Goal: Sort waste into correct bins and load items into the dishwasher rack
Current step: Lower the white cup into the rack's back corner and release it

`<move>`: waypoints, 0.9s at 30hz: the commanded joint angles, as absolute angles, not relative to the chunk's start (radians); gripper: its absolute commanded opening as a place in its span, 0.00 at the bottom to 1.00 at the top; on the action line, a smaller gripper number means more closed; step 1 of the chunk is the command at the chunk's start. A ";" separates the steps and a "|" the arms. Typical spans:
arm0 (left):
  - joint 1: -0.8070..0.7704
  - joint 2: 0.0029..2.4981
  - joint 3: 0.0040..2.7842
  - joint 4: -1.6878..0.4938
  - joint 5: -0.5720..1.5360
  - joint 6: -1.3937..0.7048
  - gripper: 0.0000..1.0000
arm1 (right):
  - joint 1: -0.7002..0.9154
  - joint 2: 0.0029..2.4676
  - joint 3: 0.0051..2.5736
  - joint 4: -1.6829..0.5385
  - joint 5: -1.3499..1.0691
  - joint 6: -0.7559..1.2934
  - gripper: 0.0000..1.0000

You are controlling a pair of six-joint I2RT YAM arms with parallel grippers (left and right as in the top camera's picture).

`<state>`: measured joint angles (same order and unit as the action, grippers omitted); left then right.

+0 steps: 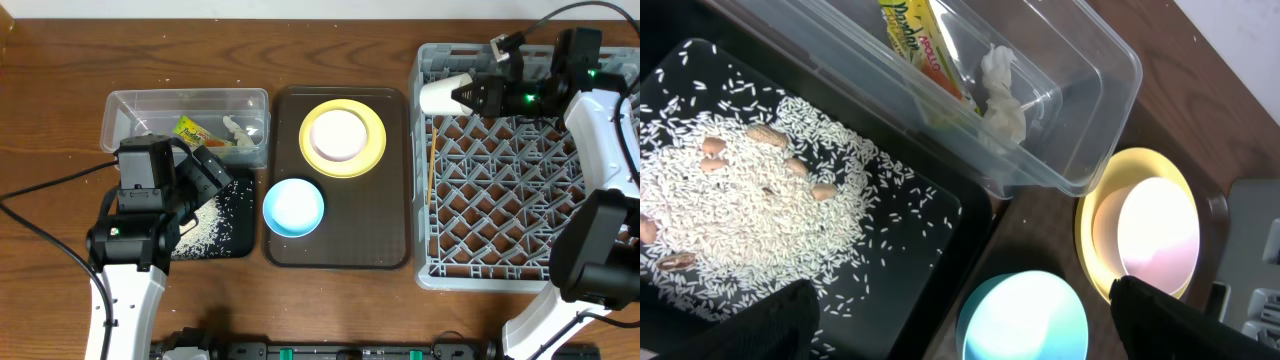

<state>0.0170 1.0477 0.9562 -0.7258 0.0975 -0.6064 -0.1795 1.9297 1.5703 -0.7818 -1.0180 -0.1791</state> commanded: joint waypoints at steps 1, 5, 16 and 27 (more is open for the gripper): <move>0.021 1.051 0.970 -0.726 0.089 -0.607 0.95 | -0.199 1.933 1.539 -0.721 -1.155 -0.196 0.01; 0.021 1.051 0.970 -0.726 0.089 -0.607 0.95 | -0.202 1.933 1.528 -0.640 -1.193 -0.196 0.01; 0.021 1.051 0.970 -0.726 0.089 -0.607 0.96 | -0.203 1.956 1.528 -0.556 -1.179 -0.241 0.01; 0.021 1.051 0.970 -0.725 0.089 -0.607 0.95 | -0.203 2.077 1.528 -0.527 -1.180 -0.241 0.01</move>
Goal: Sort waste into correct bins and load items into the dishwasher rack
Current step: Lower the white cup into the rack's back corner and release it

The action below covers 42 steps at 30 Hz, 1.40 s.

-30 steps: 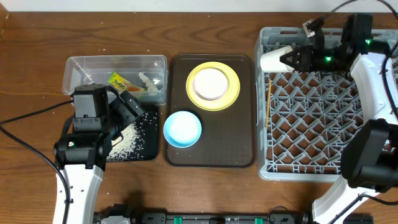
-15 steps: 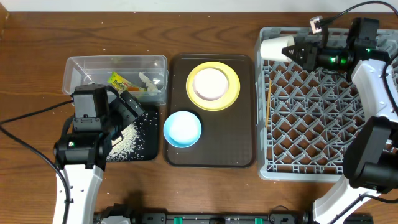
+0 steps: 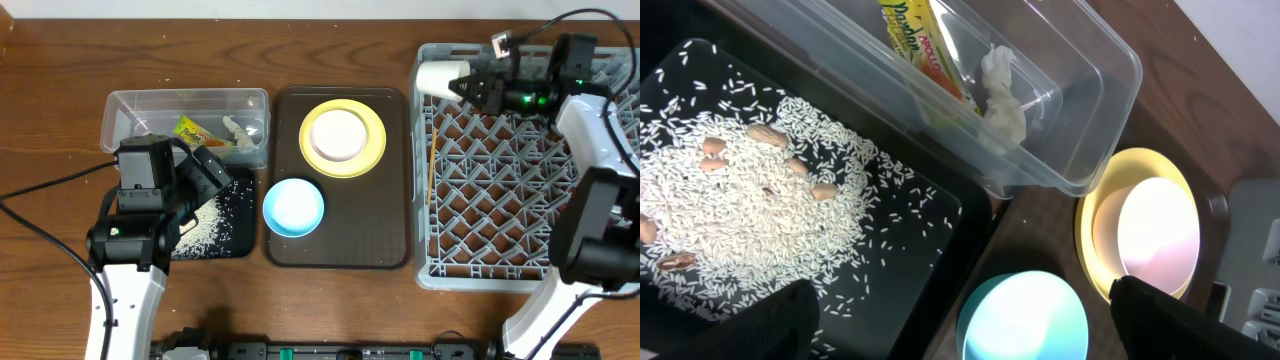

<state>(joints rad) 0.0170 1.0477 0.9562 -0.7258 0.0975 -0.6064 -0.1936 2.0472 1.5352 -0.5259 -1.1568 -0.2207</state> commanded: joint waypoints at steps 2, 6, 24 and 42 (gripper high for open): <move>0.021 1.051 0.970 -0.725 0.089 -0.607 0.95 | -0.204 2.090 1.528 -0.528 -1.165 -0.241 0.02; 0.021 1.051 0.970 -0.725 0.089 -0.607 0.95 | -0.205 2.092 1.528 -0.566 -1.038 -0.240 0.09; 0.021 1.051 0.970 -0.726 0.089 -0.607 0.95 | -0.253 2.070 1.529 -0.740 -0.860 -0.241 0.04; 0.021 1.051 0.970 -0.725 0.089 -0.607 0.95 | -0.218 1.617 1.530 -0.848 -0.680 -0.172 0.04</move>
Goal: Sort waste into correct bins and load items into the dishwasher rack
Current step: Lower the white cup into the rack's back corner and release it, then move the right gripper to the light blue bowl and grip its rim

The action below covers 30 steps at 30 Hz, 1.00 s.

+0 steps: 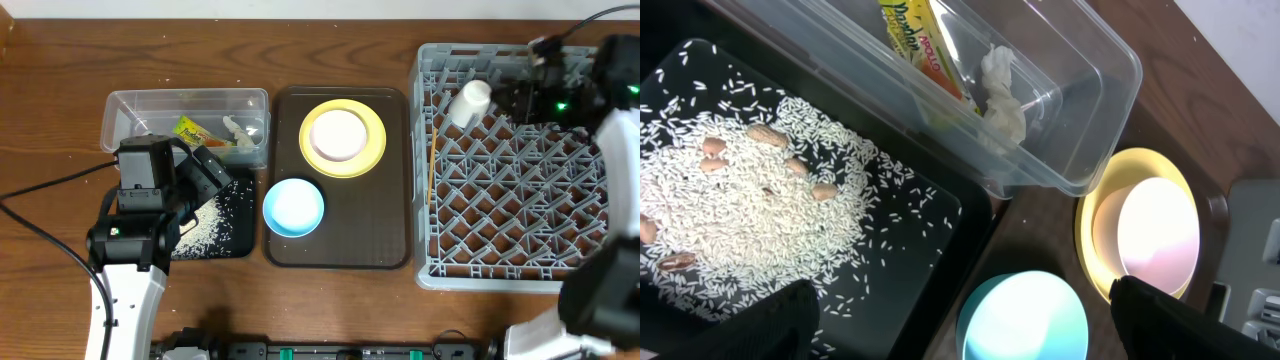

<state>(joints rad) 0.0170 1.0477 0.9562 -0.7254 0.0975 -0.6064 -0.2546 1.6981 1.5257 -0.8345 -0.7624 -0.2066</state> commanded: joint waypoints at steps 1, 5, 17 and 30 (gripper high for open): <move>0.021 1.051 0.970 -0.726 0.089 -0.607 0.95 | -0.193 1.581 1.530 -0.855 -0.640 -0.172 0.04; 0.021 1.051 0.970 -0.726 0.089 -0.607 0.95 | -0.049 1.473 1.530 -0.871 -0.477 -0.172 0.05; 0.021 1.051 0.970 -0.726 0.089 -0.607 0.95 | 0.516 1.487 1.526 -0.890 -0.390 -0.074 0.15; 0.021 1.051 0.970 -0.726 0.089 -0.607 0.95 | 0.829 1.757 1.526 -0.877 -0.369 -0.019 0.20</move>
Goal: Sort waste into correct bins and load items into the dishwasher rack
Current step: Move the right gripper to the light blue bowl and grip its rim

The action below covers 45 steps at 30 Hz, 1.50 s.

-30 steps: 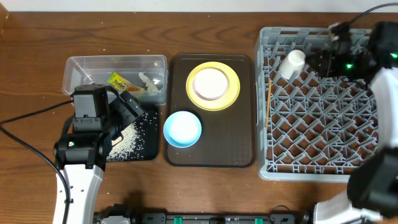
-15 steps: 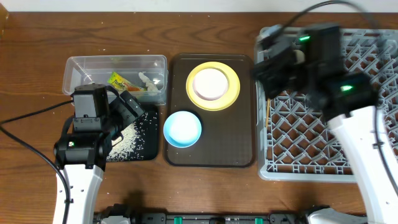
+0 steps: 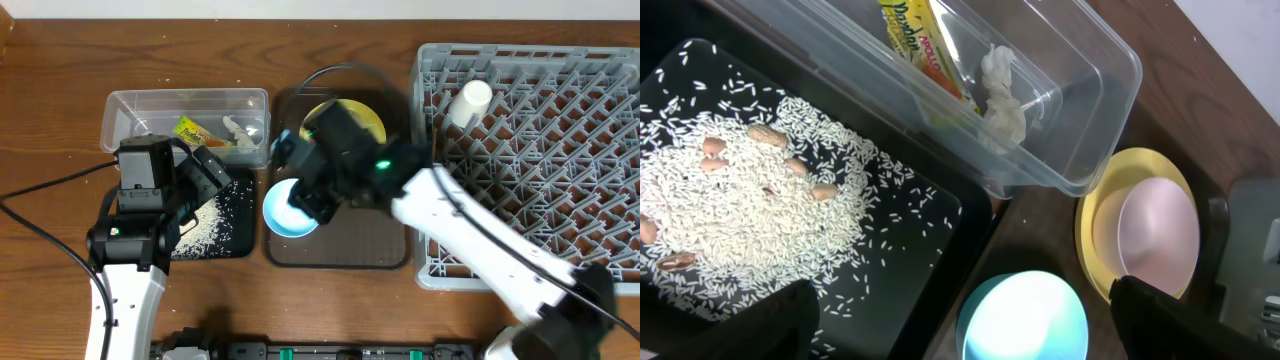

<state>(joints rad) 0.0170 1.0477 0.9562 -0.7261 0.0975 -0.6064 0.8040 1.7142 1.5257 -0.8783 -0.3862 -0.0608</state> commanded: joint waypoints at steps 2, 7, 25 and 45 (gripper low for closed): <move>0.021 1.051 0.970 -0.726 0.089 -0.607 0.95 | 0.839 1.792 1.526 -0.879 -0.369 -0.019 0.20; 0.021 1.051 0.970 -0.726 0.089 -0.607 0.95 | 0.856 1.867 1.526 -0.875 -0.371 0.004 0.21; 0.021 1.051 0.970 -0.726 0.089 -0.607 0.95 | 0.894 2.045 1.525 -0.796 -0.370 0.003 0.34; 0.021 1.051 0.970 -0.726 0.089 -0.607 0.96 | 0.898 2.061 1.482 -0.816 -0.346 0.003 0.25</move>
<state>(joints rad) 0.0170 1.0477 0.9562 -0.7258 0.0975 -0.6064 0.8879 2.0548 1.4883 -0.8043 -0.3641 -0.0063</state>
